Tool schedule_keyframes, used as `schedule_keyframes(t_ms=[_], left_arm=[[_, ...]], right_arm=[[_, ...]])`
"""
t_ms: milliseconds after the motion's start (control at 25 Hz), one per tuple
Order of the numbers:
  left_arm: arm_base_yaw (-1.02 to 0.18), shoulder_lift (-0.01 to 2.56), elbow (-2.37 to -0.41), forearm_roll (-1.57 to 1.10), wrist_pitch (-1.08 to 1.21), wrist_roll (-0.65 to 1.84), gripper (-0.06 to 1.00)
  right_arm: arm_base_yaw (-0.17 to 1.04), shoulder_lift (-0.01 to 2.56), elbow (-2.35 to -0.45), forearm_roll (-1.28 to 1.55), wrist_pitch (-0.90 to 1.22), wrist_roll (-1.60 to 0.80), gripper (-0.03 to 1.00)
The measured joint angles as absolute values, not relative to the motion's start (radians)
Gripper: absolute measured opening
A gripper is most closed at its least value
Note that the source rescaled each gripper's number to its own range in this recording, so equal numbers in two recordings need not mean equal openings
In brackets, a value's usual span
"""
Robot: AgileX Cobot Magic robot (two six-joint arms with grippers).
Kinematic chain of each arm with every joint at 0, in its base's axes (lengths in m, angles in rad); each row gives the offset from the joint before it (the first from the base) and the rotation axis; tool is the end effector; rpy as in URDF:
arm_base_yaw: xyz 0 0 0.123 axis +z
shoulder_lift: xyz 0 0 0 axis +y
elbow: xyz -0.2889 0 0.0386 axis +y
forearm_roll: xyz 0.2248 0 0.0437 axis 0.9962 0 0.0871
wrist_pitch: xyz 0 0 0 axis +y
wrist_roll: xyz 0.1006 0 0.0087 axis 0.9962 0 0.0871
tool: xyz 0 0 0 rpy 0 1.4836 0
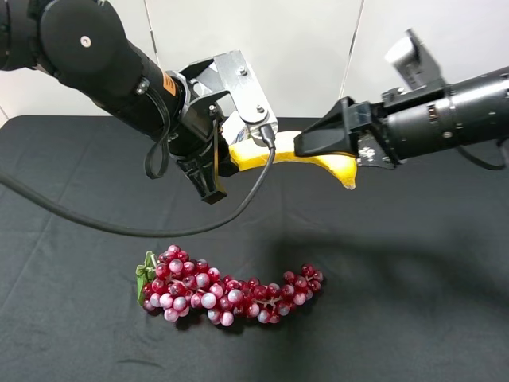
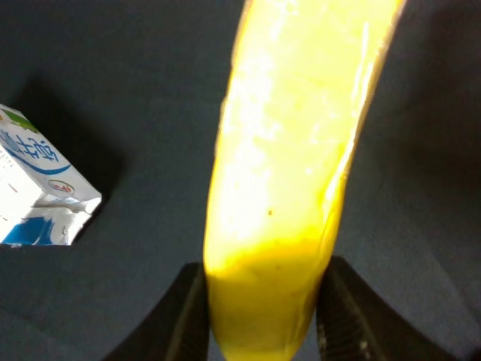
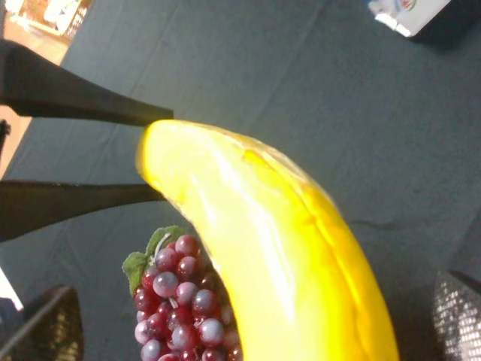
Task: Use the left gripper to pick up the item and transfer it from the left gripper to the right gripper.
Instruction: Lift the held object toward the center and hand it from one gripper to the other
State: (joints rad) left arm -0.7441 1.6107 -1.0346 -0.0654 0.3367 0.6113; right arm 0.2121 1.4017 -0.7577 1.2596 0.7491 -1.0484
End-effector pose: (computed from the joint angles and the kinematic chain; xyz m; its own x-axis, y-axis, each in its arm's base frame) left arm 0.2419 -0.2257 0.2501 -0.1015 0.8032 -0.5870 0.8689 0.3589 0.3409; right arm 0.2277 0.1161 0.2573 -0.7834 -0.0843 -0.6158 -0.5041 0.6657 0.5502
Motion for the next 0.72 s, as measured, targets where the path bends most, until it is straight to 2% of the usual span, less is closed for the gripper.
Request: schedule_keyframes(t_ms=[440,480,520,640,680,720], left_arm=[[-0.744,1.611,-1.035,-0.065,0.337,0.611,0.00],[-0.744,1.611,-1.035,-0.065,0.337,0.611,0.00],[-0.744,1.611,-1.035,-0.065,0.337,0.611,0.00],[-0.744,1.611,-1.035,-0.065,0.337,0.612,0.00],[-0.744,1.611,-1.035,-0.065,0.337,0.614,0.00],[-0.744,1.611,-1.035,-0.065,0.337,0.615,0.00]], right_arm=[[0.236,1.490,-0.831,1.264,0.812,-1.057,1.00],[0.236,1.491,-0.831,1.263,0.817,-1.057,0.96],[0.236,1.491,-0.831,1.260,0.822,-1.057,0.89],[0.236,1.491,-0.831,1.257,0.836,-1.057,0.57],[0.236,1.491,-0.831,1.257,0.837,-1.057,0.40],[0.236,1.491,-0.831,1.255,0.841,-1.057,0.16]])
